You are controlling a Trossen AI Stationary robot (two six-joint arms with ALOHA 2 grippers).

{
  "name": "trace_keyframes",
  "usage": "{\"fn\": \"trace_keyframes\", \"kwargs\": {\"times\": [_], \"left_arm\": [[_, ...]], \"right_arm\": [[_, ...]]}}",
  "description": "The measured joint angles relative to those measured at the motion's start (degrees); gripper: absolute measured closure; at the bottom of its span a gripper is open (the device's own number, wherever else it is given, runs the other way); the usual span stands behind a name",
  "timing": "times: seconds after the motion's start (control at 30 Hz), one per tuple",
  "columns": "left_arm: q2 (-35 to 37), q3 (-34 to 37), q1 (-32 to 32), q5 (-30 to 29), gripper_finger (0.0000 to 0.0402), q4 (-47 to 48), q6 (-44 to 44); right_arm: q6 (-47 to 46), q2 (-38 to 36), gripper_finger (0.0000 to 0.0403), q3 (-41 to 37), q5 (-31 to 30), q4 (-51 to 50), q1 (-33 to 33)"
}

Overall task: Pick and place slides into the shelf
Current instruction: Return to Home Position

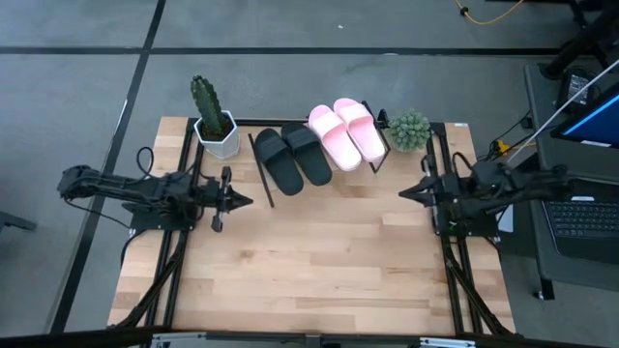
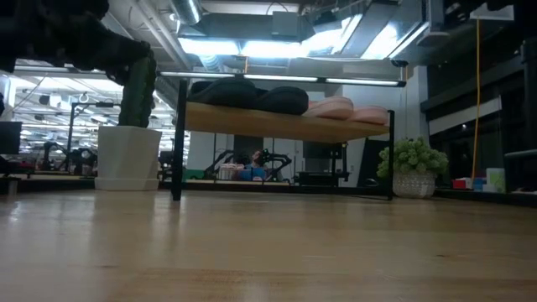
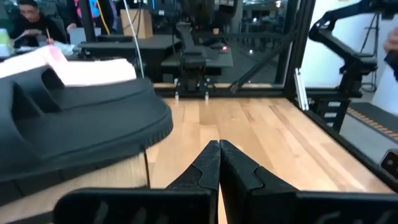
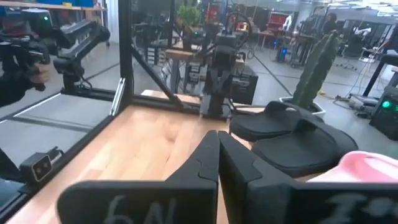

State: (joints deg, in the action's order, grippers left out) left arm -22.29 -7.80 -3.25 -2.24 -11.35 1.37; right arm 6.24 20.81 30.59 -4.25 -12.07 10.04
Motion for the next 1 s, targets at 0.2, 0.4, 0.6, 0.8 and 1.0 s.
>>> {"fn": "trace_keyframes", "kwargs": {"times": [0.2,0.4,0.6,0.8,1.0], "left_arm": [[-0.61,4.64,1.25,0.08,0.0401,-4.78,1.35],[-0.59,7.33,1.98,0.06,0.0402,-8.72,1.35],[-0.59,7.33,2.01,0.06,0.0402,-8.84,1.11],[-0.59,7.33,2.01,0.06,0.0401,-8.64,1.2],[-0.59,7.33,2.01,0.04,0.0402,-8.64,1.18]], "right_arm": [[0.05,-5.8,0.0398,0.0,0.0,-5.78,0.01],[0.02,-8.68,0.0398,-6.63,-0.04,0.48,0.02],[0.01,-10.3,0.0398,-16.27,0.0,10.45,0.01],[-0.98,-10.64,0.0398,-23.43,0.83,18.25,0.01],[-0.1,-10.64,0.0398,-27.35,1.06,23.67,0.01]]}}
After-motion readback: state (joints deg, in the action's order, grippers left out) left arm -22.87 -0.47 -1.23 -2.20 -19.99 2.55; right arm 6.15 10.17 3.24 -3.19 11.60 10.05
